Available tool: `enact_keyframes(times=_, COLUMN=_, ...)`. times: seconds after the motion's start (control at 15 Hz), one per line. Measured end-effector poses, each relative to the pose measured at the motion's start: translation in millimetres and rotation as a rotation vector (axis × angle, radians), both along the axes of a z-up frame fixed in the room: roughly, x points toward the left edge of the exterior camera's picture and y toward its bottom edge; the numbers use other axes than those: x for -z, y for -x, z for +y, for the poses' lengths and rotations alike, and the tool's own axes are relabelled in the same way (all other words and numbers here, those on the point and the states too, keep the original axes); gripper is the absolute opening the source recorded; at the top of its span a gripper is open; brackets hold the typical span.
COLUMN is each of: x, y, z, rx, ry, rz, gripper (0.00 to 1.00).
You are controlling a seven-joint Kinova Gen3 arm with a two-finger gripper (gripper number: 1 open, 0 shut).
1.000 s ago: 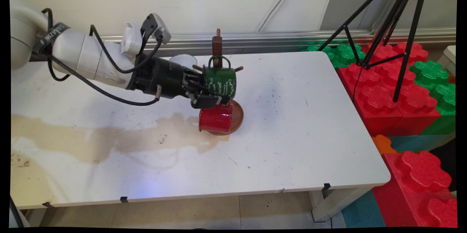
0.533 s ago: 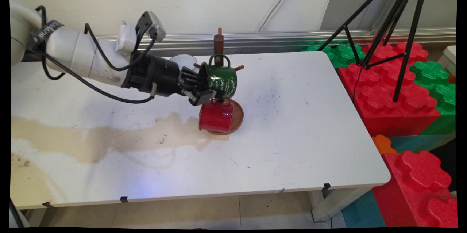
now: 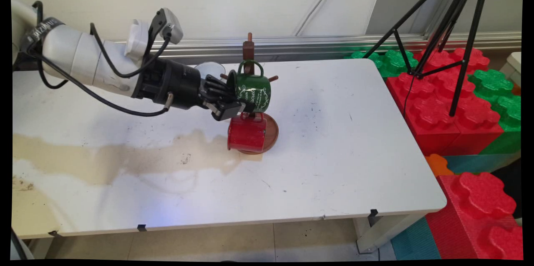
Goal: Place the picked object on the table
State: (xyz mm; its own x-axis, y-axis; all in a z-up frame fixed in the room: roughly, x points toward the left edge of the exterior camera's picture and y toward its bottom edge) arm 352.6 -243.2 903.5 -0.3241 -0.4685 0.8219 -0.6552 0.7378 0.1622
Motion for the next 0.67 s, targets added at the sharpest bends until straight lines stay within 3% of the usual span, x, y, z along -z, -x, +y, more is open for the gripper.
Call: enact_keyframes(times=0.67, x=-9.6, y=0.2, z=8.8, rx=0.071, ry=0.007, rz=0.012, gripper=0.00)
